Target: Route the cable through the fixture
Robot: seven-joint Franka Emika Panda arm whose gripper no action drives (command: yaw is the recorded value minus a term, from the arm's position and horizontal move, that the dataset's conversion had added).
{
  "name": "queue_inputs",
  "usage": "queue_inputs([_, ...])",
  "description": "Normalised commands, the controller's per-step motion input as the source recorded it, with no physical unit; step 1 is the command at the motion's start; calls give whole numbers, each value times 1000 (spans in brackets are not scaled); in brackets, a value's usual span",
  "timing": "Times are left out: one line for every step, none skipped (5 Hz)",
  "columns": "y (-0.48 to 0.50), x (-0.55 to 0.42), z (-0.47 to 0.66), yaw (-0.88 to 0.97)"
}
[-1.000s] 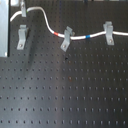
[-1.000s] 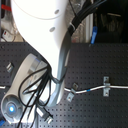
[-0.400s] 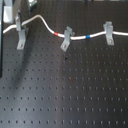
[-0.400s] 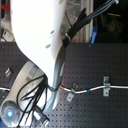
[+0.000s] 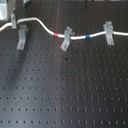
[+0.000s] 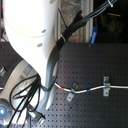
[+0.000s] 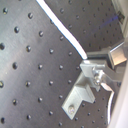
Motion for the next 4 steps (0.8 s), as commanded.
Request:
queue_inputs([42, -2, 37, 0])
queue_inputs([91, -63, 347, 0])
queue_inputs([179, -69, 353, 0])
queue_inputs([295, -31, 239, 0])
